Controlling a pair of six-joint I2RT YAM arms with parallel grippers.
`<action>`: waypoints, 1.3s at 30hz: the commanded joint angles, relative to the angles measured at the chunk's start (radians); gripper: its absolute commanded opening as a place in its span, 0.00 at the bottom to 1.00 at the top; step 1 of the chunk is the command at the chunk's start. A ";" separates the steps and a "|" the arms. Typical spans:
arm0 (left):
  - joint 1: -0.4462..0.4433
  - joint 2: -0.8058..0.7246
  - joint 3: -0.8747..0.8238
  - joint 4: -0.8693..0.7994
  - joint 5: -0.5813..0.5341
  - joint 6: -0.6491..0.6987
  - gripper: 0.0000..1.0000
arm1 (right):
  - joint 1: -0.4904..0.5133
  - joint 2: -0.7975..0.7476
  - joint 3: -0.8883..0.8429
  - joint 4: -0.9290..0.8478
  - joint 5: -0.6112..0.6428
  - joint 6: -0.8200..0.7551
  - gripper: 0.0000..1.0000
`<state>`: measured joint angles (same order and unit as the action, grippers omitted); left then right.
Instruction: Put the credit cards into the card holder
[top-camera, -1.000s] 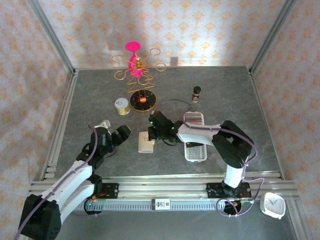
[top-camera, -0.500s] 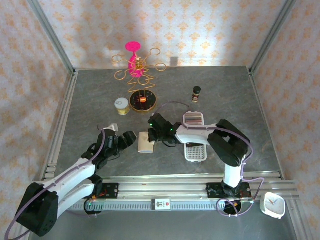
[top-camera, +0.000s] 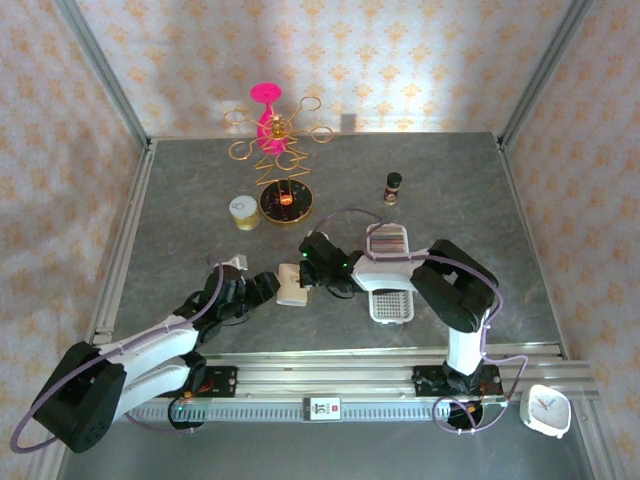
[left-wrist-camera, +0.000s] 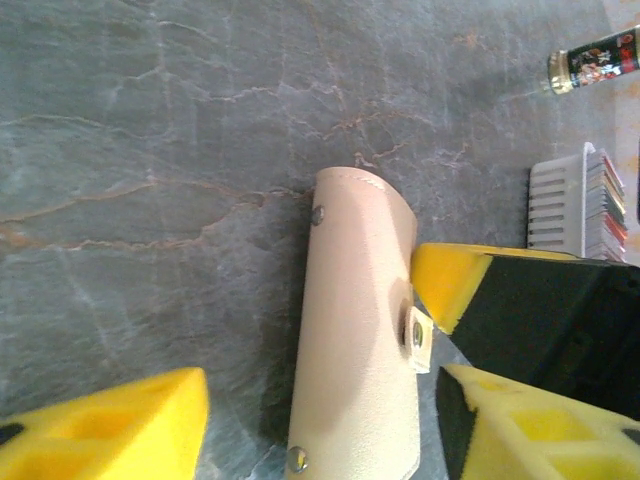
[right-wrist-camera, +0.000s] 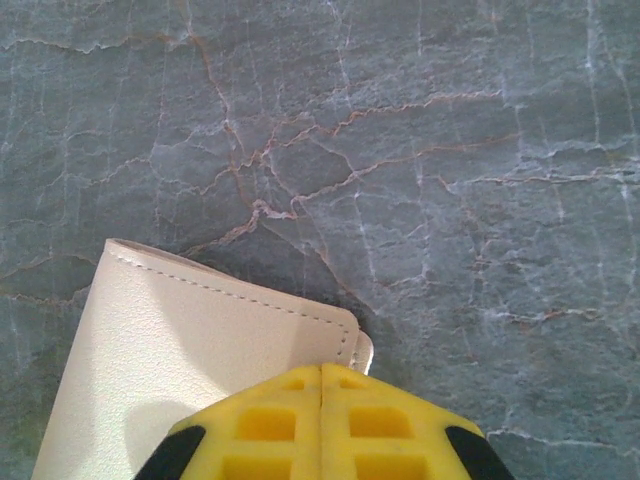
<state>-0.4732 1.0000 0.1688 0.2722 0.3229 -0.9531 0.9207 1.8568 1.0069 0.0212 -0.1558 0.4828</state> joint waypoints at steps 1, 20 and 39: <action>-0.020 0.028 -0.017 0.109 0.020 -0.040 0.58 | 0.004 0.018 -0.033 -0.043 0.039 0.014 0.00; -0.088 0.288 -0.023 0.377 0.053 -0.104 0.53 | 0.006 -0.003 -0.062 -0.023 0.043 0.025 0.00; -0.097 0.236 -0.011 0.491 0.046 -0.136 0.03 | 0.006 -0.121 -0.144 0.071 0.073 0.080 0.02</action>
<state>-0.5636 1.2819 0.1612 0.7071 0.3904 -1.0950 0.9222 1.7985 0.8948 0.0921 -0.1253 0.5373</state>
